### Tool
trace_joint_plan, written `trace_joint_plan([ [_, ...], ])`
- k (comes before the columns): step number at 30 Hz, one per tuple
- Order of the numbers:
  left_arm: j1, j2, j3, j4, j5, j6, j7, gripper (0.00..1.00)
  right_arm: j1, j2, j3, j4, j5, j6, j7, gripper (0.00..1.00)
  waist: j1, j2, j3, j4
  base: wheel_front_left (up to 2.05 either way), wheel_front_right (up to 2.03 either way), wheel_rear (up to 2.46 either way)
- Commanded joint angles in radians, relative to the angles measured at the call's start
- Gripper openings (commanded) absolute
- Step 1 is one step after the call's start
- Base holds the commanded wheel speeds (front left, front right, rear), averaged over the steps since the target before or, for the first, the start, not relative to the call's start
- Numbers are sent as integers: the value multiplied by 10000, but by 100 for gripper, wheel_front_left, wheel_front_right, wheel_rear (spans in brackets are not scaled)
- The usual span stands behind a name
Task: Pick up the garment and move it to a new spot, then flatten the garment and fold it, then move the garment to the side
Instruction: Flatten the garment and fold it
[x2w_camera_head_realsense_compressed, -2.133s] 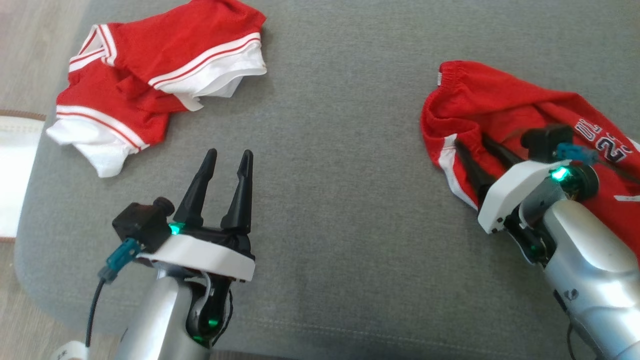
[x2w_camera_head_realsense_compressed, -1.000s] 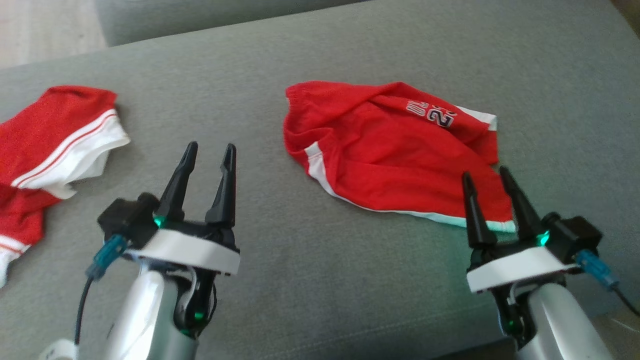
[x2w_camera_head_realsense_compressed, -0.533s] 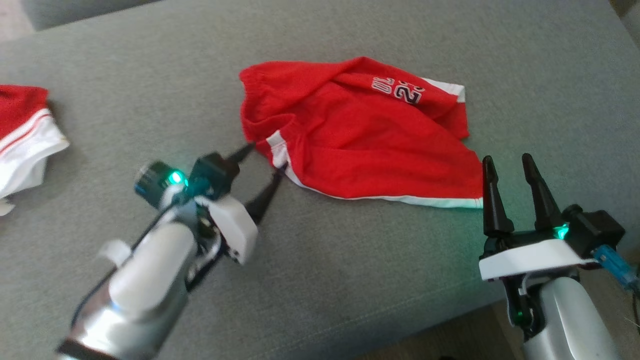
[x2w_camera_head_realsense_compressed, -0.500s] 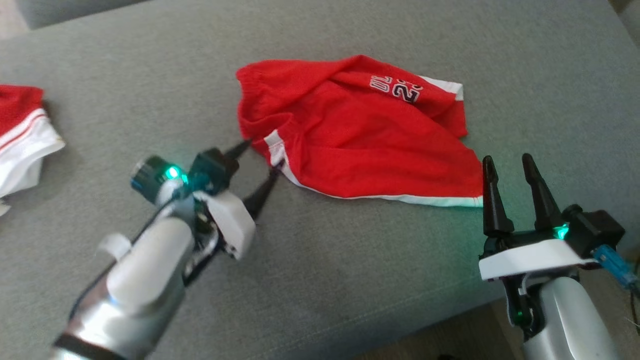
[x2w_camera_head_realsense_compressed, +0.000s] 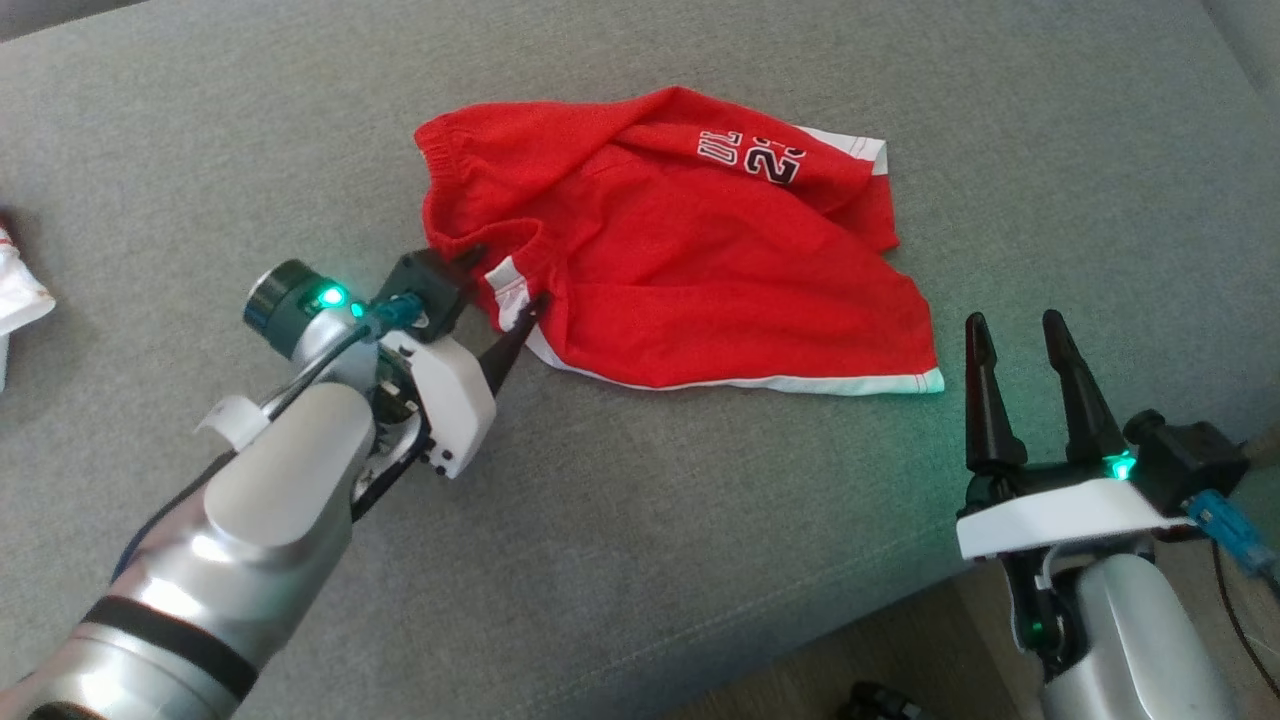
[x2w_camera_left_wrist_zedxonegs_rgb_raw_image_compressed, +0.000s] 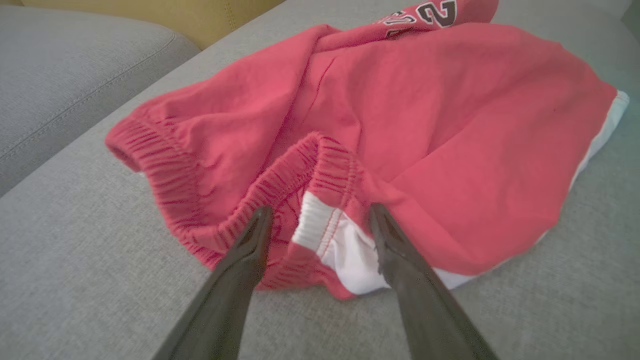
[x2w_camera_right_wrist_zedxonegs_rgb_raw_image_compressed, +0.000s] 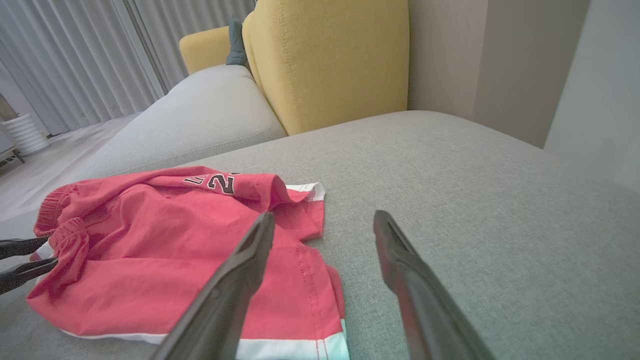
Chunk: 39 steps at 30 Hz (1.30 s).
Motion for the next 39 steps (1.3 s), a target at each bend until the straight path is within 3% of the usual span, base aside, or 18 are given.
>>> trace_joint_plan([
  [1, -607, 347, 230, -47, -87, 14, -99, 100, -366, -33, 188, -246, 50, -9, -112, 100, -1, 0, -4, -28, 0, 0, 0],
  [3, -695, 344, 166, 127, -160, 14, -111, 100, -373, -33, 171, -228, 62, -9, -122, 100, -1, 0, -9, -39, 0, 0, 0],
  [4, -726, 328, 119, 204, -210, 14, -104, 88, -373, -33, 164, -221, 64, -9, -125, 100, -1, 0, -13, -38, 0, 0, 0],
  [5, -753, 314, 66, 263, -269, 14, -112, 32, -371, -33, 154, -210, 68, -9, -128, 100, -1, 0, -20, -34, 0, 0, 0],
  [6, -770, 297, 18, 306, -346, 14, -142, 0, -368, -33, 143, -195, 68, -9, -131, 100, -1, 0, -34, -23, 0, 0, 0],
  [19, -589, 501, -136, 74, -2216, 14, -410, 0, -66, -136, 966, 702, -394, -9, 439, 100, -1, 0, -799, 47, 0, 0, 0],
  [26, -529, 702, -68, 163, -2575, 14, -322, 0, -55, -760, 1639, 1271, -486, -9, 922, 100, -1, 0, -1082, -110, 0, 0, 0],
  [39, -711, 758, -143, 155, -2709, 21, -108, 0, -1048, -462, 1820, 2843, 276, -9, 1307, 100, -1, 0, -922, -122, 0, 0, 0],
])
